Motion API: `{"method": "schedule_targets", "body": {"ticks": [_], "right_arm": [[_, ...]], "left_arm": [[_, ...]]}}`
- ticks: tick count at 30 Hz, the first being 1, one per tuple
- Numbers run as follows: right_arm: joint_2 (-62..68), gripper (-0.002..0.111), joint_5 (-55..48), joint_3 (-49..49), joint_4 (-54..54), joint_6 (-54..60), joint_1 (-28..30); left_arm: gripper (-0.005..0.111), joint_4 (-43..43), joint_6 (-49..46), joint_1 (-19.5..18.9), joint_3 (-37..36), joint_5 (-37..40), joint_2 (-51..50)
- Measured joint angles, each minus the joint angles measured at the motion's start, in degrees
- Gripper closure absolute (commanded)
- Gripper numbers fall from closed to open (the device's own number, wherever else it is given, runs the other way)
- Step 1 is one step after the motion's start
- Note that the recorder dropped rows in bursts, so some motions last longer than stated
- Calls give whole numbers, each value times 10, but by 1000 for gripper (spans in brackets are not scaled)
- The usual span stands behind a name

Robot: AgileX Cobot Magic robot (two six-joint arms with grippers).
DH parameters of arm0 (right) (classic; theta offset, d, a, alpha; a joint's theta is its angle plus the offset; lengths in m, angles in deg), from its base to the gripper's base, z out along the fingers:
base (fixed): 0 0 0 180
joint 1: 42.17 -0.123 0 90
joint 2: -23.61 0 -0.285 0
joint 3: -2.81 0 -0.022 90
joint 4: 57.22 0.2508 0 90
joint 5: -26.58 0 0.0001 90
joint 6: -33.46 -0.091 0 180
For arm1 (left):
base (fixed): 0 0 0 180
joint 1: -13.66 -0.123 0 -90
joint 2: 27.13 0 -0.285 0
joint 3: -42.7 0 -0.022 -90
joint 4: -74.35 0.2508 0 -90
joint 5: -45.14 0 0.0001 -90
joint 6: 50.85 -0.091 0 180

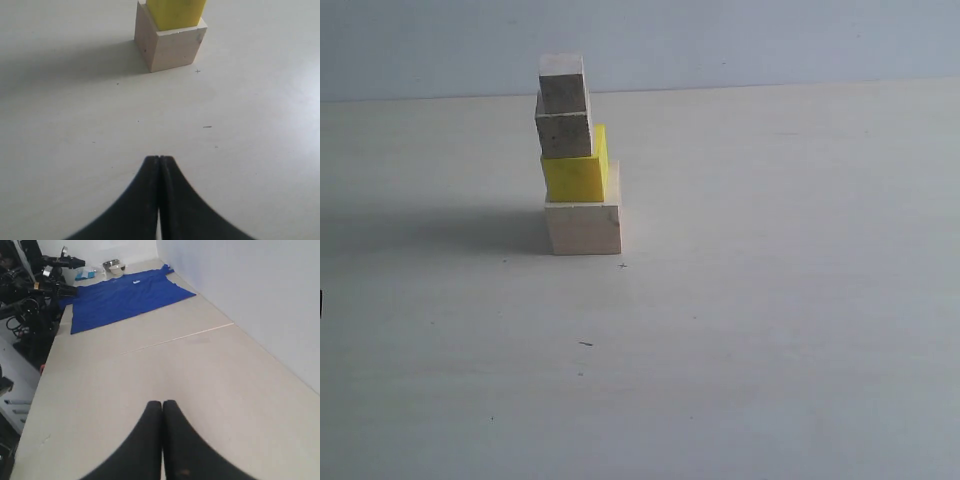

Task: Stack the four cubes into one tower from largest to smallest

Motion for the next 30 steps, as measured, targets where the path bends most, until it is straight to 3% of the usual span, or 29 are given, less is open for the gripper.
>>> {"method": "schedule_targets", "body": {"ticks": [5, 9, 18, 23, 30], "right_arm": [[0, 108, -89, 20, -6, -98, 10], [-16, 108, -233, 51, -10, -145, 37], [-232, 108, -560, 251, -9, -44, 40], [-400, 108, -585, 315, -7, -31, 40], [-595, 108, -628, 375, -7, -21, 40]], "left_arm": [[106, 0, 0, 0, 0, 0, 0], [106, 0, 0, 0, 0, 0, 0], [106, 1, 0, 0, 0, 0, 0], [106, 1, 0, 0, 1, 0, 0], [106, 1, 0, 0, 58, -22, 15]]}}
